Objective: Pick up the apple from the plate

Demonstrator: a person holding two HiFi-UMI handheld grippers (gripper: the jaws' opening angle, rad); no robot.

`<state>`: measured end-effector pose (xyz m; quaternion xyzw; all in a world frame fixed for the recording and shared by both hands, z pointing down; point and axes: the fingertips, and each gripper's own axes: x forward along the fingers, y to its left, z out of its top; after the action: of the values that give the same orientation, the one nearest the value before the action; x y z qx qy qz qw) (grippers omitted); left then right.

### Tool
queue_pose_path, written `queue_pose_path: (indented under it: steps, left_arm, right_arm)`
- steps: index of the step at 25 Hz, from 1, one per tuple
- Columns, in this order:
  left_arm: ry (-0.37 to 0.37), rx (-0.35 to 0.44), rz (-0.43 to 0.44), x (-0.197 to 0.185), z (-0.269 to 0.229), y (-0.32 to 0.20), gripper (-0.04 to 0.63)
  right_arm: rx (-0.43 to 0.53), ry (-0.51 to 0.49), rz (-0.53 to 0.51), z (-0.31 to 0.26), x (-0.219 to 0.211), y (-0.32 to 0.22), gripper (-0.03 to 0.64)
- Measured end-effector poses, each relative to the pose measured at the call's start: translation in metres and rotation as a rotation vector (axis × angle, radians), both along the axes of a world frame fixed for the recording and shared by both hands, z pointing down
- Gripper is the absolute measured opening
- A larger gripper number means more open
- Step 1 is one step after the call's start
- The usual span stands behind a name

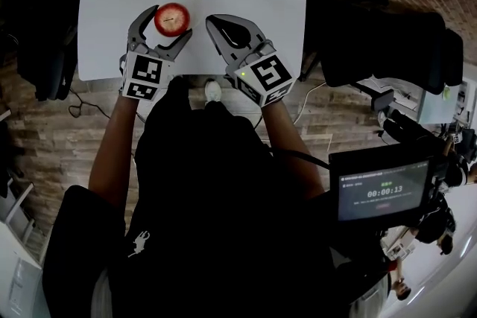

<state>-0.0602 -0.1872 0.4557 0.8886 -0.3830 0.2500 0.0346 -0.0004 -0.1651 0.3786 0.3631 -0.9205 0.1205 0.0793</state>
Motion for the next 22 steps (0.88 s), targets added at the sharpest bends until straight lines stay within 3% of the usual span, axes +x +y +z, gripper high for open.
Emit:
queue_pose_path:
  steps: [10,22]
  left_arm:
    - [0.016,0.034,-0.029,0.006,-0.027,0.023,0.405]
    - [0.053,0.099,0.006,0.021,-0.065,0.036,0.405]
  right_arm:
    - [0.042,-0.033,-0.009,-0.021,0.007,0.010,0.003]
    - [0.070,-0.045,-0.013,-0.030,0.015,0.015,0.003]
